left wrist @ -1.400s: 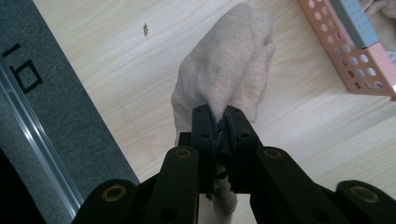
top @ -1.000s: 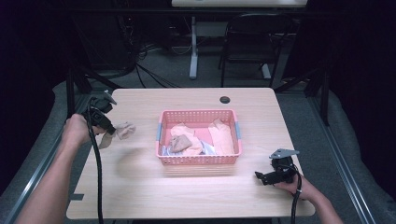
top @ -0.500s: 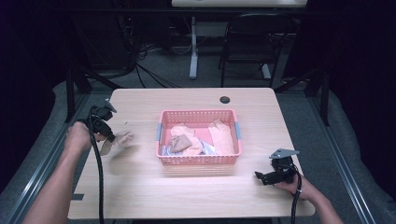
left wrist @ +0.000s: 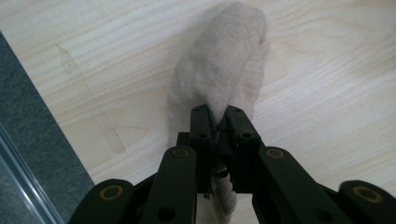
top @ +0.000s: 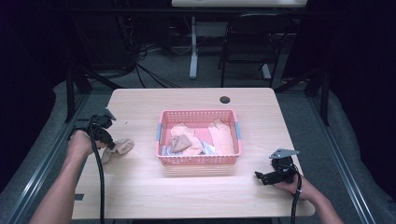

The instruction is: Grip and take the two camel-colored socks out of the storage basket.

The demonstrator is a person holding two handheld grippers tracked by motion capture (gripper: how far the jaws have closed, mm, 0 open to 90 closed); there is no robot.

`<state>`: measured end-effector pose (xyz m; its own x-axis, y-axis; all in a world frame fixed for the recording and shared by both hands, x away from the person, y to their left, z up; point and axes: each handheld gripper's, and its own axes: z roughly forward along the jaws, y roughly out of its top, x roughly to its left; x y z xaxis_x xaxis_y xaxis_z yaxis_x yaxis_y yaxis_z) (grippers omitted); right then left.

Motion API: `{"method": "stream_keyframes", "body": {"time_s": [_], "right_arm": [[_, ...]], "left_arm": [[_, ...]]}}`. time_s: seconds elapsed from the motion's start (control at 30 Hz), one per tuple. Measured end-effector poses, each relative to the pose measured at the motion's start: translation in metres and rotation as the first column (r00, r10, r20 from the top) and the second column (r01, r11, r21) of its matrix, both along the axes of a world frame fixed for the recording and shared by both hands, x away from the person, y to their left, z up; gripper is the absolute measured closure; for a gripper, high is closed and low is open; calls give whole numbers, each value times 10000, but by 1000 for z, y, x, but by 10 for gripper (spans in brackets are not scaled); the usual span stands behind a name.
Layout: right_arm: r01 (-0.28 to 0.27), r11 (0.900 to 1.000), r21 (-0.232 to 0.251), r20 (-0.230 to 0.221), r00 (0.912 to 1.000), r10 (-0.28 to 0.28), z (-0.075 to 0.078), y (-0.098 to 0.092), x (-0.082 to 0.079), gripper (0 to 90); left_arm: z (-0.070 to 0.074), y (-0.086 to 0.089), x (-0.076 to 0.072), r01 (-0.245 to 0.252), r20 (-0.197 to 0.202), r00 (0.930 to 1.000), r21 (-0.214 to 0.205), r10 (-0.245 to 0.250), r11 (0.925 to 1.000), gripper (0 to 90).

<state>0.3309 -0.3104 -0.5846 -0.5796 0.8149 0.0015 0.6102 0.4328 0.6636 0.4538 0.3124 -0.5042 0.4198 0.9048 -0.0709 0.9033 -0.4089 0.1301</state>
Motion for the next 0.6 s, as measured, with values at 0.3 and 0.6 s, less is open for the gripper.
{"method": "stream_keyframes", "body": {"time_s": [0.3,0.6], "right_arm": [[3,10000,-2,-1,10000,-3,0,0,0,0],[1,10000,-3,-3,10000,-1,0,0,0,0]], "left_arm": [[-12,4,-2,-136,-125,9998,-215,133,9997,771],[27,-2,-8,-93,729,9973,-389,121,9992,143]]}}
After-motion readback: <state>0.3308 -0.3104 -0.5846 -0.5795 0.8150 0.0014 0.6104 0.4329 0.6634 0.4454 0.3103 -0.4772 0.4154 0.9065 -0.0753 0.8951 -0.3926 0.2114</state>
